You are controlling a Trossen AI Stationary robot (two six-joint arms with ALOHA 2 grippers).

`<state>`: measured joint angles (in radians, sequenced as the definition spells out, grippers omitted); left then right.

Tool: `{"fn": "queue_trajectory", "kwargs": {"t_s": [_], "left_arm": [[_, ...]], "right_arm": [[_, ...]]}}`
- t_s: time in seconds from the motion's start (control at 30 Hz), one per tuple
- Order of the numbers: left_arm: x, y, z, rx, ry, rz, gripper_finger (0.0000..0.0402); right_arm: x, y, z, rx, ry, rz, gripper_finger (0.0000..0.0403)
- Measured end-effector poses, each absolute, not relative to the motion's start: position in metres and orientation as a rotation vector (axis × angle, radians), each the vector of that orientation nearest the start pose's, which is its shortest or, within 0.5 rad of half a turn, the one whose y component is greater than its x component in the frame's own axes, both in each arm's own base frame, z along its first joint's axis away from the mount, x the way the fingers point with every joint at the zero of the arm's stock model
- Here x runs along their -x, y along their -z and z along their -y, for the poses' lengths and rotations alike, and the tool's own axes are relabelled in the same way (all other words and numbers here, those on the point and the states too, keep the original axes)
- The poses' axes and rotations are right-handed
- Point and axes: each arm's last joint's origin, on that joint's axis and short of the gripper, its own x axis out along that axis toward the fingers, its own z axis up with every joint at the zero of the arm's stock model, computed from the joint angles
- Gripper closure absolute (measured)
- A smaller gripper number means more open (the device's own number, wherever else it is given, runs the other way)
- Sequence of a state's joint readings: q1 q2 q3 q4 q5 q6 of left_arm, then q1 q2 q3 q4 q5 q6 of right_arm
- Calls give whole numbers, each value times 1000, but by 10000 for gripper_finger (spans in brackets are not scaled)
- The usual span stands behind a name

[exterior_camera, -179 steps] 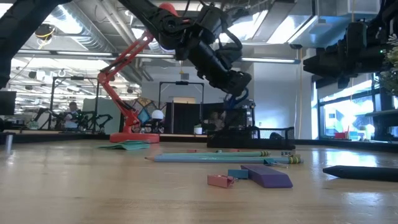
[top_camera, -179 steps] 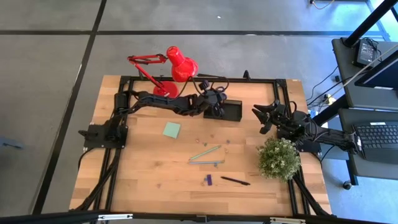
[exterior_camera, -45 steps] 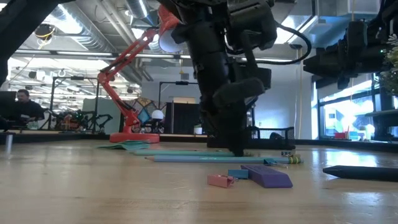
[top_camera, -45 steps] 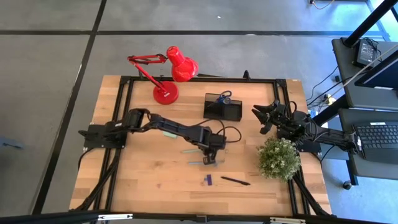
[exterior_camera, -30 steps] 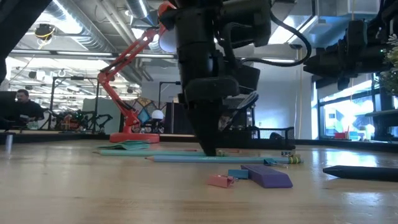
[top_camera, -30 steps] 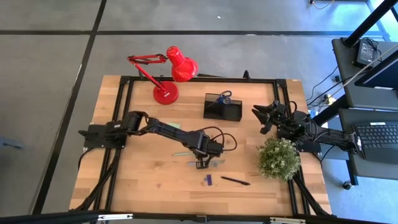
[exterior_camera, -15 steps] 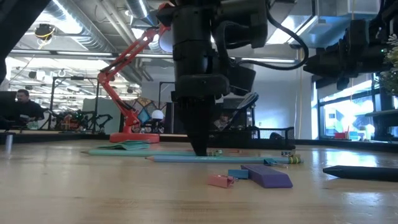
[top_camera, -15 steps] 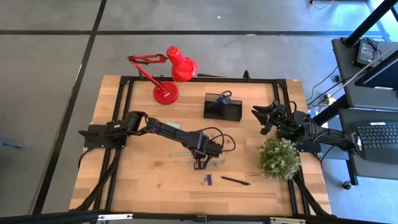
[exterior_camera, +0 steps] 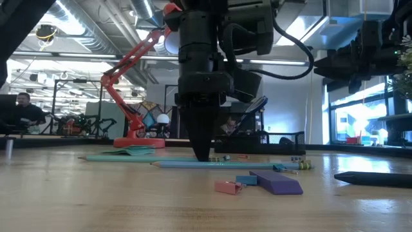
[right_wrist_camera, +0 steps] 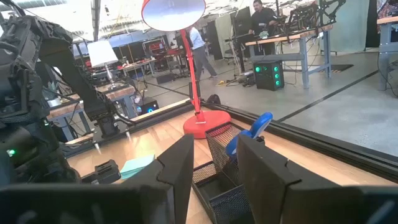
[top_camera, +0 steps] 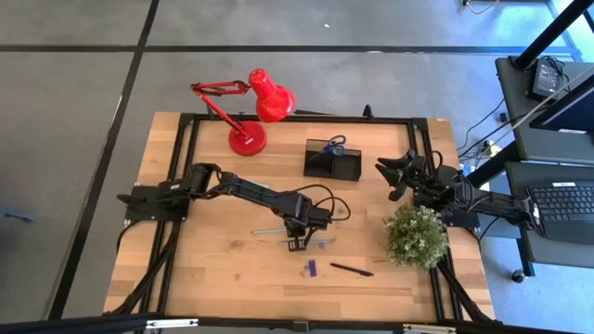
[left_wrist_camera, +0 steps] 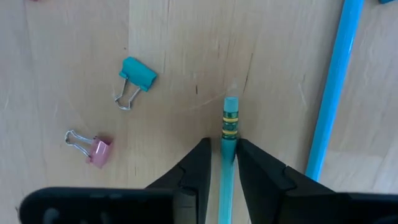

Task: Pick and place office supplies into organizer
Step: Put the light blue pencil into the black desk organizer

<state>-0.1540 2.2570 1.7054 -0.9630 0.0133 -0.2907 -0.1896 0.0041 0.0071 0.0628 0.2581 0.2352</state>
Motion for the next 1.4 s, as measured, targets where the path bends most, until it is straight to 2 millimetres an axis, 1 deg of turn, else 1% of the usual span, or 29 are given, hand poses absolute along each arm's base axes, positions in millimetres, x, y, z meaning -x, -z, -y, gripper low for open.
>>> {"fn": "queue_trajectory", "kwargs": {"t_s": [0.1, 0.23, 0.43, 0.63, 0.77, 1.17, 1.4], "left_arm": [[-428, -134, 65, 125, -91, -1514, 322], [-428, -136, 65, 81, -72, -1502, 313], [-433, -144, 66, 45, -39, -1487, 290], [-438, -149, 66, 51, -60, -1456, 272], [-439, -150, 65, 74, -84, -1451, 270], [-443, -151, 65, 88, -84, -1412, 270], [-445, -144, 63, 115, -79, -1432, 270]], "right_arm": [[-93, -172, 25, -233, 437, 119, 276], [-93, -172, 25, -232, 438, 118, 276], [-93, -172, 25, -231, 438, 117, 276], [-93, -172, 25, -230, 438, 118, 276], [-93, -172, 25, -229, 438, 117, 276], [-93, -172, 25, -226, 438, 116, 276], [-93, -172, 25, -226, 439, 116, 276]]}}
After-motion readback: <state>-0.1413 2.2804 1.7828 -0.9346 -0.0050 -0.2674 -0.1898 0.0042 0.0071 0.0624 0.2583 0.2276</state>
